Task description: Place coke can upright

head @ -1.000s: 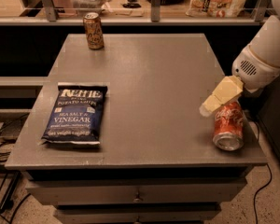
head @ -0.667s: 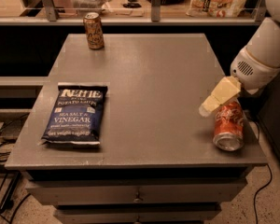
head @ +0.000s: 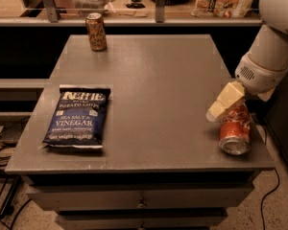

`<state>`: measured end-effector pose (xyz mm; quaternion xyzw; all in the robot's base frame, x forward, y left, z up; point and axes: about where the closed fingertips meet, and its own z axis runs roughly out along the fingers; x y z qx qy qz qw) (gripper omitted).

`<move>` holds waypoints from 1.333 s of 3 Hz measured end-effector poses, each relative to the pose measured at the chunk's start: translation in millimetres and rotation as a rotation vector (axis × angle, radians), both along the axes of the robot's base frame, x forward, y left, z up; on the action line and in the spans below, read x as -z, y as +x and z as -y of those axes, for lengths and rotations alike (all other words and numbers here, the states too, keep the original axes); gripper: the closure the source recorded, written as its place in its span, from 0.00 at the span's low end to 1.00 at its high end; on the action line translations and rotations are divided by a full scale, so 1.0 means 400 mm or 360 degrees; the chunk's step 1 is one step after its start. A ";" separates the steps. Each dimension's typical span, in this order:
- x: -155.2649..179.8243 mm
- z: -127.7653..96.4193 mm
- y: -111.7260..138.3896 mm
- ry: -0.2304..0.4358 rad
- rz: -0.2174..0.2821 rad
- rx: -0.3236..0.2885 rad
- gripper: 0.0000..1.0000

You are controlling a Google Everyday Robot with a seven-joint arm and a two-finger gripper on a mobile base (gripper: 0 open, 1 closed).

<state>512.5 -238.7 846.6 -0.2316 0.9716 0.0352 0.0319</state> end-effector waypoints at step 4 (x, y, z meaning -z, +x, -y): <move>-0.027 -0.002 -0.019 -0.0133 -0.0062 0.0085 0.81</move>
Offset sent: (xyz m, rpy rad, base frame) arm -0.0128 -0.0072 -0.0089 -0.0934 0.1322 -0.0777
